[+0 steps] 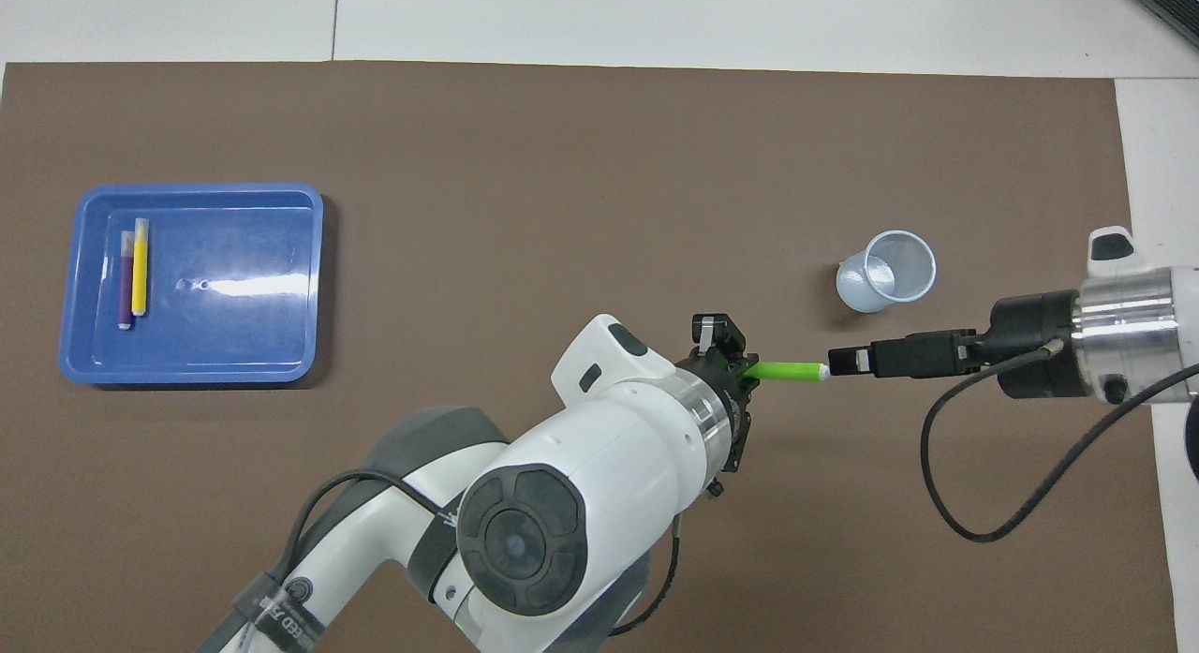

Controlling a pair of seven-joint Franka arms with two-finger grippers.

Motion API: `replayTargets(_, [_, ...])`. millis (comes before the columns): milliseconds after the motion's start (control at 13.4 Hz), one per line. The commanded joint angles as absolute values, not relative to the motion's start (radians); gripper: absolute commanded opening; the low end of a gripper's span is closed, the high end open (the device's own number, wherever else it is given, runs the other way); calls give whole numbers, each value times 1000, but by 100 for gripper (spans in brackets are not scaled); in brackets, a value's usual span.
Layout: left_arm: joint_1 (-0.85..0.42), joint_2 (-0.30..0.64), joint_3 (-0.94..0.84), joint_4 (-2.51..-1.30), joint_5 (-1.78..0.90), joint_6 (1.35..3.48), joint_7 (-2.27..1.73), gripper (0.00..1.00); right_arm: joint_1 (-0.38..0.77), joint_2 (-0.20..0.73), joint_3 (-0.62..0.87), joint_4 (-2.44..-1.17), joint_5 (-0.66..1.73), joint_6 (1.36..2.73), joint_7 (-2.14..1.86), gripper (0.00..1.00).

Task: Transfer and insert pens with both arms
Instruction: 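Grasp the green pen's free end with the right gripper while the left gripper holds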

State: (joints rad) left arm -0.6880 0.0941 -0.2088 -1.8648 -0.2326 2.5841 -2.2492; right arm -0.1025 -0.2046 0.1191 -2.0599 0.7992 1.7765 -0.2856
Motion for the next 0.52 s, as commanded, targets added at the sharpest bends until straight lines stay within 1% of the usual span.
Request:
replayTargets(0, [-713, 104, -195, -1878, -250, 2663, -2256, 0, -94, -229, 124, -2092, 825, 1813, -284, 84])
replayTargets(75, [-713, 107, -195, -1878, -249, 2674, -2256, 0, -91, -229, 126, -2091, 825, 1815, -267, 79])
replayTargets(299, [-713, 109, -195, -1878, -249, 2686, -2255, 0, -74, -230, 126, -2092, 824, 1815, -249, 56])
replayTargets(448, [-716, 110, -195, -1878, -249, 2703, -2255, 0, -74, -229, 126, -2091, 824, 1815, -242, 50])
